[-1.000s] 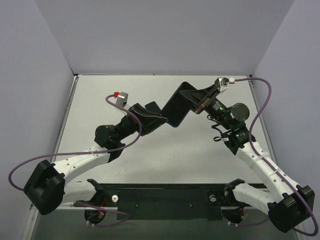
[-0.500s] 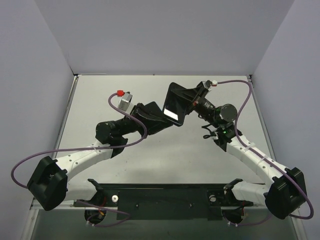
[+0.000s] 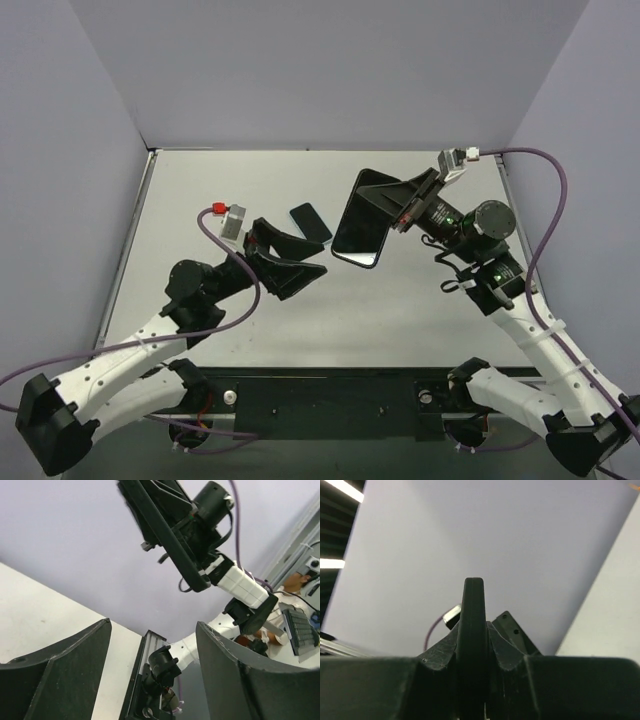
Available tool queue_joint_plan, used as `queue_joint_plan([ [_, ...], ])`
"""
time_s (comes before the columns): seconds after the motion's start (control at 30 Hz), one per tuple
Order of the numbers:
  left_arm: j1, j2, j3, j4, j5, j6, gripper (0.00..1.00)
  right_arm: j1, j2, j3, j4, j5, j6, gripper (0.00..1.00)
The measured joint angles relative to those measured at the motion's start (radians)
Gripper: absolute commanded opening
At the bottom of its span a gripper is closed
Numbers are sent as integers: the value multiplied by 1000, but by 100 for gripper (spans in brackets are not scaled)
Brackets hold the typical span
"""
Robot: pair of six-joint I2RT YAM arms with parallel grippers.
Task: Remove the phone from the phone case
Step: Remove the phone case from the phone.
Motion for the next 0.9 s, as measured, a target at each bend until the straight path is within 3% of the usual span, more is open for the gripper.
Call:
queue_joint_plan([
  [0.13, 3, -170, 0, -254, -84, 50, 79, -1, -19, 129, -242, -24, -289, 0],
  [0.23, 6, -216, 62, -419, -124, 72, 80, 1, -22, 163, -356, -77, -470, 0],
  [0.43, 16, -73, 269, -560, -79, 81, 84, 14, -25, 121, -456, -125, -621, 0],
  [0.57, 9, 70, 282, -522, 11, 37, 85, 33, -21, 100, -442, -132, -631, 0],
  [0.63, -5, 135, 263, -507, 41, 6, 80, 43, -14, 97, -423, -132, -629, 0],
  [0.7, -27, 177, 245, -492, 68, -30, 71, 56, -5, 90, -410, -129, -636, 0],
  [0.9, -60, 192, 235, -392, 122, -93, 12, 93, 33, 82, -372, -123, -621, 0],
])
